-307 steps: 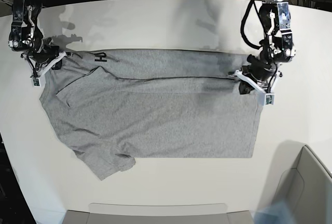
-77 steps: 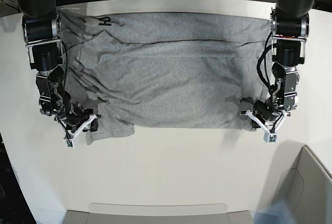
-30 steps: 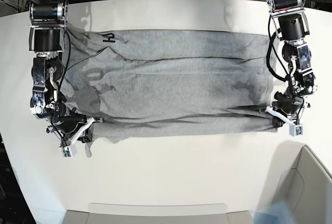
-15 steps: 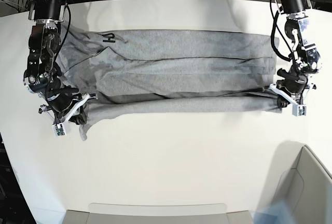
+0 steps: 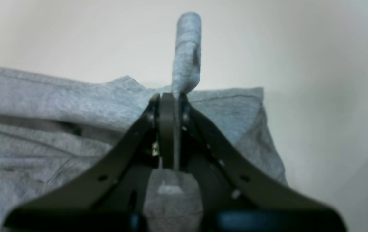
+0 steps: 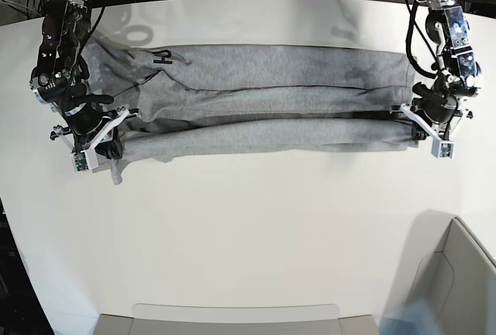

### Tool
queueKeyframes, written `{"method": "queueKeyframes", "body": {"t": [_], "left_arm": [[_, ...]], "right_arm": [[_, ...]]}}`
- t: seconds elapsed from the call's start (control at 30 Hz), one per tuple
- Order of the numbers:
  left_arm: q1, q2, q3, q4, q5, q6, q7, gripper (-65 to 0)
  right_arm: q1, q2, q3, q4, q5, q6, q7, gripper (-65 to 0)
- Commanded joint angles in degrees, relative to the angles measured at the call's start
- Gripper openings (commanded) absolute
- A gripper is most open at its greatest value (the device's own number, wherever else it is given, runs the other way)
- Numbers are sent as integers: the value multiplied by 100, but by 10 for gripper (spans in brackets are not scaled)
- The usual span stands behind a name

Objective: Fold the T-shirt properly
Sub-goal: 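Lay the folded hem over the collar and pull both grippers apart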

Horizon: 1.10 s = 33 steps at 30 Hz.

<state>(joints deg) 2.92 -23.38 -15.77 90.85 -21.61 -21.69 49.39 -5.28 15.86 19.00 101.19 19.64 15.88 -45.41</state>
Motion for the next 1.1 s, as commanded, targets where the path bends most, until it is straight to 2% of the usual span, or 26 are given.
{"method": "queueKeyframes", "body": {"t": [0.0, 0.1, 0.17, 0.33, 0.43, 0.57, 0.9, 1.07], "left_arm": [[-24, -102, -45, 124, -15, 20, -90, -650], [38, -102, -54, 124, -15, 20, -90, -650], [108, -102, -63, 212, -15, 20, -81, -650], [390, -93, -326, 607, -15, 20, -64, -650], [433, -102, -353, 634, -15, 20, 314, -650], [460, -93, -353, 695, -15, 11, 543, -650], [1075, -102, -326, 704, 11, 11, 560, -650], [1110, -84, -361, 713, -15, 20, 552, -650]], "right_arm": [[40, 80, 47, 163, 71, 25, 158, -650], [-66, 80, 223, 277, 71, 25, 114, -650], [-57, 80, 363, 374, 80, 43, -228, -650], [-57, 124, 856, 690, 722, 52, -905, -650], [-83, 124, 979, 690, 836, 52, -1125, -650], [-303, 124, 979, 690, 836, 52, -1143, -650], [-1041, 124, 987, 699, 836, 52, -1099, -650], [-1156, 107, 987, 699, 854, 52, -1099, -650]]}}
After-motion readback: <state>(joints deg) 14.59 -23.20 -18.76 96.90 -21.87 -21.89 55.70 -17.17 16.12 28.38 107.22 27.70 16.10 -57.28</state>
